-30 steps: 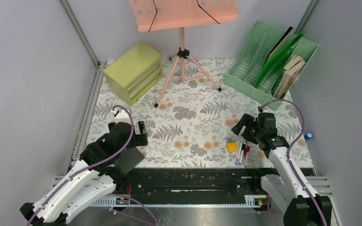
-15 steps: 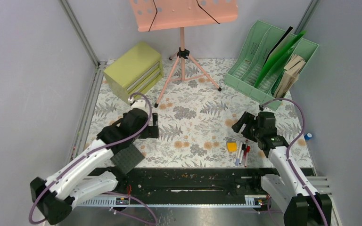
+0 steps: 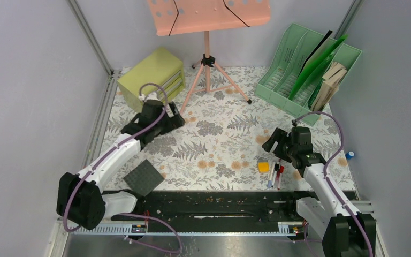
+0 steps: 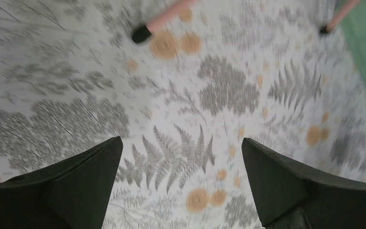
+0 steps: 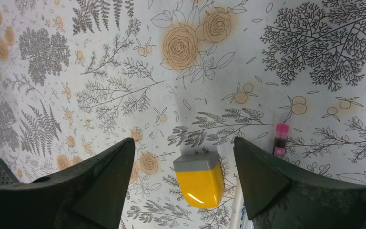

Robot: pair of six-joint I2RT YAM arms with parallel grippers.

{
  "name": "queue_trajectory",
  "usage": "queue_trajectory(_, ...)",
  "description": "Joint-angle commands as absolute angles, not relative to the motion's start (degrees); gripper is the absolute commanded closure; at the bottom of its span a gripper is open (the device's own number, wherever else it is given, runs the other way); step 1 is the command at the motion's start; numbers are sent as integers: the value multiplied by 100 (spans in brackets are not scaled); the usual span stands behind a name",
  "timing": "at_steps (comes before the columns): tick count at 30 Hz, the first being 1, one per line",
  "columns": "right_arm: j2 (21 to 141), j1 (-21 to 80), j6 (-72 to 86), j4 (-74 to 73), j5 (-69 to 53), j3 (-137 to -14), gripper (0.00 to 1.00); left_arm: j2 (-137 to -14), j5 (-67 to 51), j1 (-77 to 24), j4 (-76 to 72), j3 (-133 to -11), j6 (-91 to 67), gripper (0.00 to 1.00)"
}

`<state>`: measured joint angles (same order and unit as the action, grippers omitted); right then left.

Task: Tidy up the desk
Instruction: Move the storage box to the center of the board.

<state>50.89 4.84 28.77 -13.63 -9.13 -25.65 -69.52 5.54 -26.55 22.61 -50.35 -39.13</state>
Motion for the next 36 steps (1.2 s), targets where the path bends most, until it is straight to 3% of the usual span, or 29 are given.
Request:
queue_trajectory(1,5170,527,2748,-1248,-1067,-2786,17,-6900,290,-1706,1342,-5239,-4267,2)
queue_trajectory(5,5198,523,2742,-1232,-1089,-2790,17,-7100,903,-1255,1277,-5406,-4161,4)
queue_trajectory(17,5413,527,2707,-1223,-1153,-2866,18,-8840,3226,-1223,1960,-6769,-3065,12)
queue_trajectory(30,5582,527,2661,-1213,-1210,-2921,18,-9910,3982,-1209,1304,-7287,-1964,22)
queue_trajectory(33,5620,527,2647,-1216,-1237,-2942,18,-10000,4060,-1208,1140,-7252,-1835,35)
queue_trajectory(36,5648,527,2641,-1217,-1250,-2944,18,-10134,4156,-1187,1155,-7328,-1823,56)
